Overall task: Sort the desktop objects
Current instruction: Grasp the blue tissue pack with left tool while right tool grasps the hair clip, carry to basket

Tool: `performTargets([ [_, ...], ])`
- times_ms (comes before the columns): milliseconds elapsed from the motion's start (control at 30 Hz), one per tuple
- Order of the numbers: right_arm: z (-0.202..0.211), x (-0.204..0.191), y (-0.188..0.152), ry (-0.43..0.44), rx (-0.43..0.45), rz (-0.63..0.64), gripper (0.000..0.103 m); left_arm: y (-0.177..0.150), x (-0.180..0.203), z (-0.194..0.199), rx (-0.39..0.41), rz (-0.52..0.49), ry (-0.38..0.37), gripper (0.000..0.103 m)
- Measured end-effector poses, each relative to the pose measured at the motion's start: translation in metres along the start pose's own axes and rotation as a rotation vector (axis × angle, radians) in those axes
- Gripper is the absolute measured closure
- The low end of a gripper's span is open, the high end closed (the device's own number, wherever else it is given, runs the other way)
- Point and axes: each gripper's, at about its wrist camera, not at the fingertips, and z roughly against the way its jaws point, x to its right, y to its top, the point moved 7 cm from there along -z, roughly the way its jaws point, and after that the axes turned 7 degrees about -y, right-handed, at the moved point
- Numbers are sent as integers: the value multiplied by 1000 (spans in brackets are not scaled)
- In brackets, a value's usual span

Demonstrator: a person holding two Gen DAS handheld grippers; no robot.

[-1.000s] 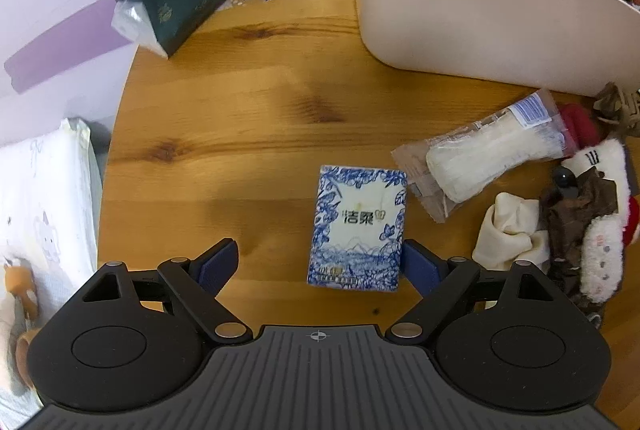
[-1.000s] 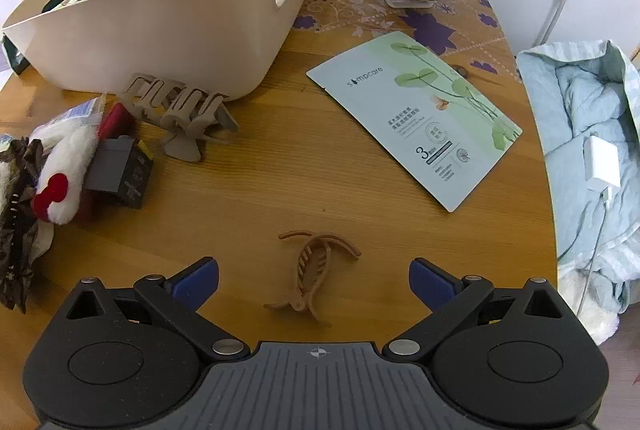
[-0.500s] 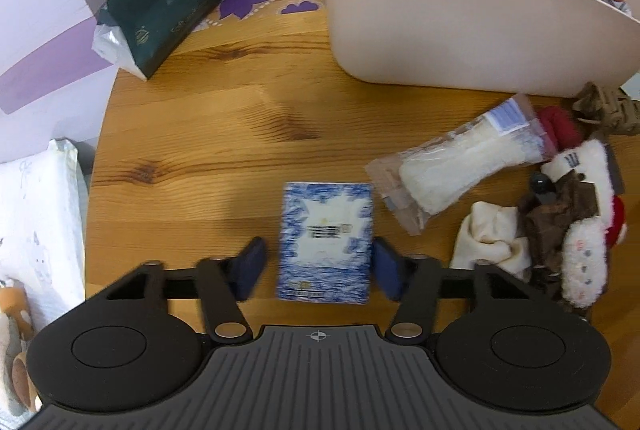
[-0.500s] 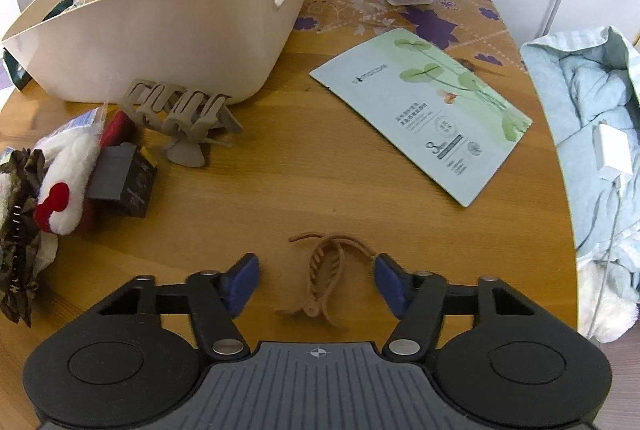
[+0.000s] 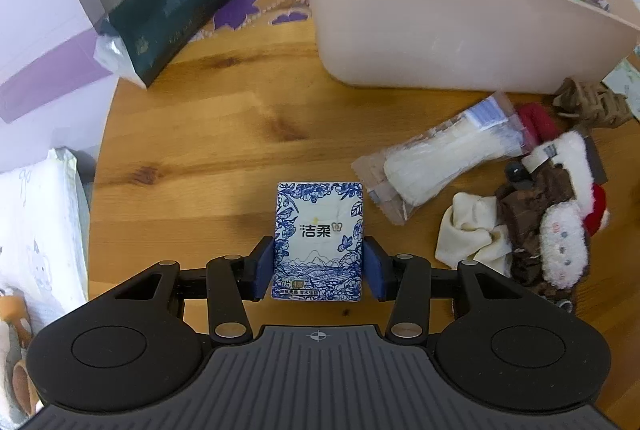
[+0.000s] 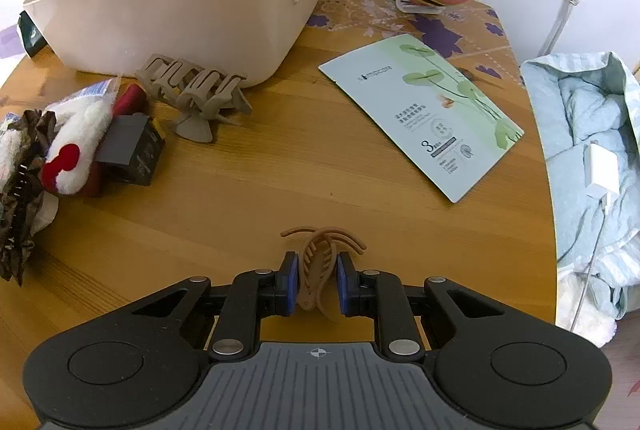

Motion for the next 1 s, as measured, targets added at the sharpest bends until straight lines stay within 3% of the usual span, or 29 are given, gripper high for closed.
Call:
performTargets([
  [633,75,5,33,58,155,-11,85,29,4,59,152,-26,-57,56],
  [1000,118,6,70,79,263,-21,85,70,16,87,246,-61,-54,56],
])
